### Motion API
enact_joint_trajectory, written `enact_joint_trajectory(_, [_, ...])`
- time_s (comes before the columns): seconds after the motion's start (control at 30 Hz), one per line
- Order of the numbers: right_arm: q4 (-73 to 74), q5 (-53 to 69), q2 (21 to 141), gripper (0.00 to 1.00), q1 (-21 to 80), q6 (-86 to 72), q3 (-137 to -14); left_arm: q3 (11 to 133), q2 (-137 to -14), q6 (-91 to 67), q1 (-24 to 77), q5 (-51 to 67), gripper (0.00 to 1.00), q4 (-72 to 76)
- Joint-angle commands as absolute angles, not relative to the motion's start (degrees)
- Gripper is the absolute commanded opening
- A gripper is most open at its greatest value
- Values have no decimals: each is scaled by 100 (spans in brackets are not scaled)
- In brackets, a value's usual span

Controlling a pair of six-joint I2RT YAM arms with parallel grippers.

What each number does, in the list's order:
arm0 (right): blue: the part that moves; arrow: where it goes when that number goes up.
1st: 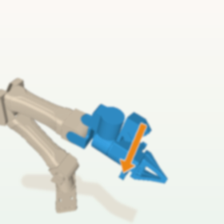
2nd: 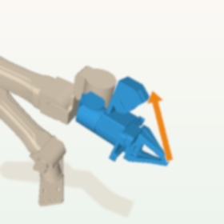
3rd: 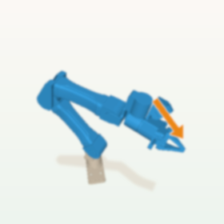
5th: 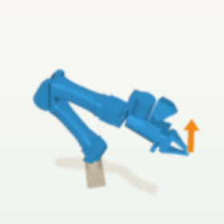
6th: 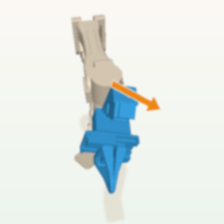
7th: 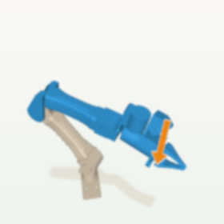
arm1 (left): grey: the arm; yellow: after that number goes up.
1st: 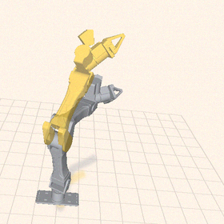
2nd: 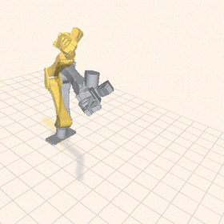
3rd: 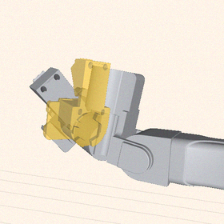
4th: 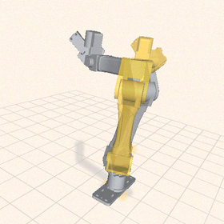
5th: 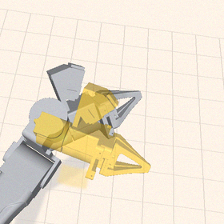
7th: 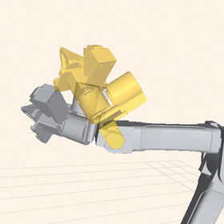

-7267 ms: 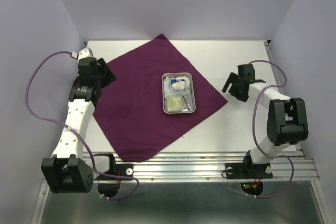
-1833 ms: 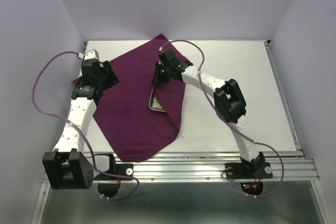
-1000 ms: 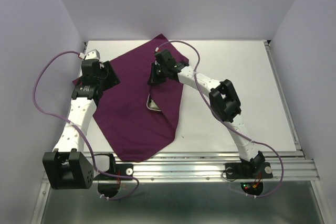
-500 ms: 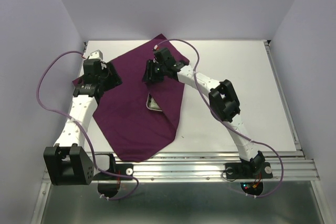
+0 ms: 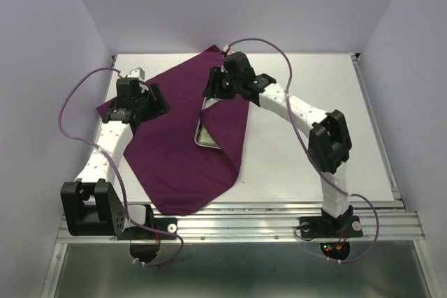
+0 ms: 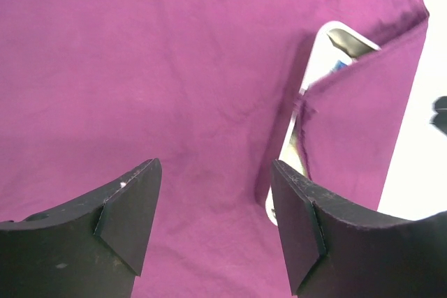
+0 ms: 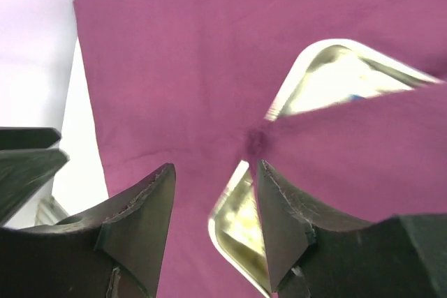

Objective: Prepare the surgical pack
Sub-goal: Pack the surgical kit at the center of the board.

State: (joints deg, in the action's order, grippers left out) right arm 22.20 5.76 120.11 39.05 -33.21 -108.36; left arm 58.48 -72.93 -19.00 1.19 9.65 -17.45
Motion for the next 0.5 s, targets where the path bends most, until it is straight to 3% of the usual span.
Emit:
enact_joint_trajectory(0.0, [1899,114,11129,56,3385,-3234,-10083,5766,-7435,-1942,438,1440,75,-1328])
enact_joint_trajectory(0.23, [1740,27,10310,56,2831,-3322,-8642,5941,-8103,-2030,1001,1915,76,-801])
enact_joint_trajectory(0.47, [1723,26,10072,56,2628,-3322,-8350,6266,-8867,-2013,1186,2303,74,-642])
